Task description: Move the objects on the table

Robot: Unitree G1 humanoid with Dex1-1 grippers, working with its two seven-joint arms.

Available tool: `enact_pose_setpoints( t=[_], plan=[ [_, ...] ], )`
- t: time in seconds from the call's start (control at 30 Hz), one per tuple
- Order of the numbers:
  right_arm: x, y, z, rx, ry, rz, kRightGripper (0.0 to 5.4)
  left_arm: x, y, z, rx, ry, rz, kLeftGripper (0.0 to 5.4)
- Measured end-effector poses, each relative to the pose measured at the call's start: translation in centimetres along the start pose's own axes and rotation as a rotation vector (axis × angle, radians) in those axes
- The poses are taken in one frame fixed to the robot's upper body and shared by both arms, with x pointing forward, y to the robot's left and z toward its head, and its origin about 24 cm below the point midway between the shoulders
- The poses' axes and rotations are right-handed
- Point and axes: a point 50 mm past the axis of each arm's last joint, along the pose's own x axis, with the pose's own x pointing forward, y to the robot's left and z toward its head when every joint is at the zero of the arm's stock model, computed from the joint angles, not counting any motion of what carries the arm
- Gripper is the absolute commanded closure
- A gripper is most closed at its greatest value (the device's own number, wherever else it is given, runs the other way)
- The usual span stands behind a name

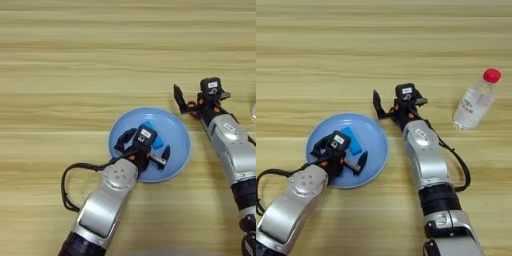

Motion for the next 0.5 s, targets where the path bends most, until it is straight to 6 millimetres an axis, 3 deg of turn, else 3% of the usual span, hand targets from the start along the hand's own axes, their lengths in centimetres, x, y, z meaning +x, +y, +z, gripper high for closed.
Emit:
enact_pose_setpoints(
  t=[0.5],
  plan=[
    [0.0, 0.0, 0.1, -0.001, -0.002, 0.001, 0.04, 1.1, 0.8, 0.0, -0.019, -0.013, 0.016, 0.00]
  ],
)
